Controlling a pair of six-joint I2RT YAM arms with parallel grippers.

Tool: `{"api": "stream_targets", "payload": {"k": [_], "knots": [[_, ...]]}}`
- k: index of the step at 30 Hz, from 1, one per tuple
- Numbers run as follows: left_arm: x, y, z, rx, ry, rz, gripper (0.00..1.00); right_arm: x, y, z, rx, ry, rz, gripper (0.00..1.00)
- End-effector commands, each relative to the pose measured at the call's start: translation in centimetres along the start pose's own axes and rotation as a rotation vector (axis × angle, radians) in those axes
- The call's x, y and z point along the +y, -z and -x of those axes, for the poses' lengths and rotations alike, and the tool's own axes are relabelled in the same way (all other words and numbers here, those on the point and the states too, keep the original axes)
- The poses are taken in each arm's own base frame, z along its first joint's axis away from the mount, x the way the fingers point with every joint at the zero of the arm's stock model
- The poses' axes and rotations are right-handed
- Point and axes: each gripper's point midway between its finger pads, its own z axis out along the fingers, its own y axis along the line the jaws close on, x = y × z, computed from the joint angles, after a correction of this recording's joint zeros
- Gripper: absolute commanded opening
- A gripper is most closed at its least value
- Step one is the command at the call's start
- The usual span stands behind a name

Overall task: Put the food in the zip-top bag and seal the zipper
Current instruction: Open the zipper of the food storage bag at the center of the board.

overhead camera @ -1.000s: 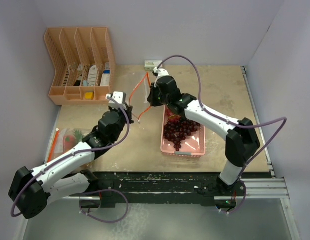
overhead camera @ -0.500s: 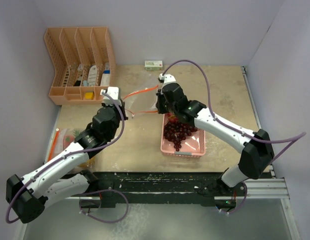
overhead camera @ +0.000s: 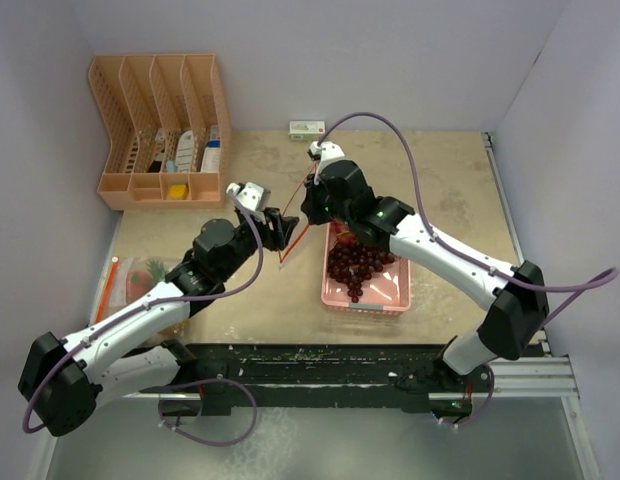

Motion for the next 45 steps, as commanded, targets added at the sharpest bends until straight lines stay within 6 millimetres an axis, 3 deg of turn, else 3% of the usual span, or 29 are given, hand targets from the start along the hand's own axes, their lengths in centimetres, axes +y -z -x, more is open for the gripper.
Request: {"api": "stream_targets", "payload": {"k": [1, 3, 9, 16, 21, 25, 32, 39, 45], "knots": [[-2.1, -0.3, 2.1, -0.081, 0.039, -0.107, 0.6, 1.1, 0.5, 1.8, -0.035, 0.002, 0.037, 0.0], [-2.4, -0.4, 2.1, -0.085, 0.045, -0.125, 0.65, 1.2, 0.6, 1.9, -0.034, 0.004, 0.04, 0.0], [-1.4, -1.0, 0.5, -0.041, 0.021, -0.076, 0.64, 1.4, 1.5, 2.3, -0.045, 0.011, 0.053, 0.0], [-0.6, -0.1, -0.1, -0.039, -0.011, -0.049, 0.65, 1.2, 2.6, 2.1, -0.045, 0.027, 0.057, 0.0], [-0.6, -0.3, -0.5, -0.026, -0.029, -0.055, 0.81, 1.7, 3.3, 2.2, -0.051, 0.031, 0.098, 0.0], [-0.4, -0.6, -1.0, -0.022, -0.037, -0.047, 0.86, 2.2, 3.9, 2.4, -0.057, 0.041, 0.126, 0.0], [-0.1, -1.5, -0.3, -0.046, -0.036, -0.021, 0.79, 2.0, 4.3, 1.4, -0.03, 0.069, 0.142, 0.0], [-0.3, -2.4, 0.4, -0.078, -0.013, -0.034, 0.58, 2.3, 4.5, 0.2, 0.0, 0.078, 0.175, 0.0], [-0.8, -3.5, 0.4, -0.093, 0.001, -0.077, 0.56, 2.5, 4.4, -0.7, 0.032, 0.09, 0.194, 0.0]]}}
